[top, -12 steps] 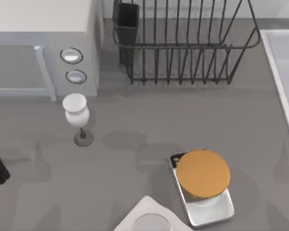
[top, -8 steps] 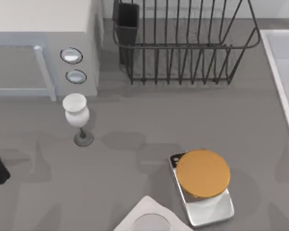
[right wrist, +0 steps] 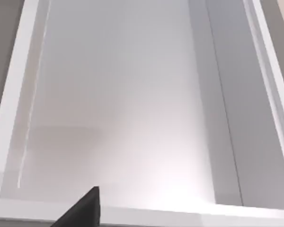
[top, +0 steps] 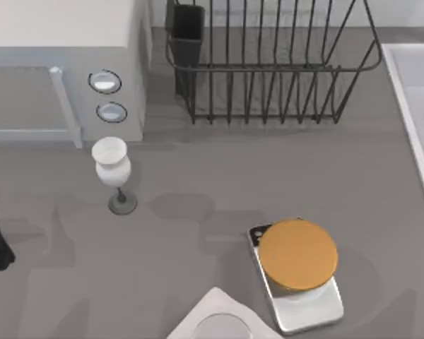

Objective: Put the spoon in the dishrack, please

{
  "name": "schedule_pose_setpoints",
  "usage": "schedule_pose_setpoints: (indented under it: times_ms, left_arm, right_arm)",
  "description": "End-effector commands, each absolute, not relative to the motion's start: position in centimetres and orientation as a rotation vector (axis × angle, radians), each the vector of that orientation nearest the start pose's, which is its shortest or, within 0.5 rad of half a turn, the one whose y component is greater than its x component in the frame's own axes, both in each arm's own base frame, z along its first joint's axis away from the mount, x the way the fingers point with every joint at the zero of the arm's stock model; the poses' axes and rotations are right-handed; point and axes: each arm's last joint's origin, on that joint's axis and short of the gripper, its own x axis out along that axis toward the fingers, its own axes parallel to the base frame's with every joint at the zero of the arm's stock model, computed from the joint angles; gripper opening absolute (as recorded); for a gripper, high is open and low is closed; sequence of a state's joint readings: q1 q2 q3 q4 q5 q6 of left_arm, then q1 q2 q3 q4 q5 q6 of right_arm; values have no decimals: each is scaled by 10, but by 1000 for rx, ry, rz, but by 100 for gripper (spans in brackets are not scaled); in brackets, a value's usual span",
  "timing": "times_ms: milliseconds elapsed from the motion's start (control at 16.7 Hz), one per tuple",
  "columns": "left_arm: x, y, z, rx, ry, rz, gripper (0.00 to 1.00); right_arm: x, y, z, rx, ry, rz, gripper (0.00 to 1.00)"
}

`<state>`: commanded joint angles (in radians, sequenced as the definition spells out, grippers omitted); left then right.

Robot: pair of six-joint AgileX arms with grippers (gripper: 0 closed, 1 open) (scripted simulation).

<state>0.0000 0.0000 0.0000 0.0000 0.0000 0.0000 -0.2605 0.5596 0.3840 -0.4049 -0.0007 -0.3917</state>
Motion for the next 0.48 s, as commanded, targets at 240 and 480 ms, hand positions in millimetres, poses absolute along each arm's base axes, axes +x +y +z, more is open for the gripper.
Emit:
schedule_pose_setpoints:
  times_ms: [240, 480]
  left_arm:
    - [106, -1, 160, 0, 0, 0, 100]
    - [106, -1, 160, 0, 0, 0, 100]
  right_arm:
    - [160, -70, 206, -365, 1049, -65, 100]
    - [183, -110, 202, -342, 1358, 85, 100]
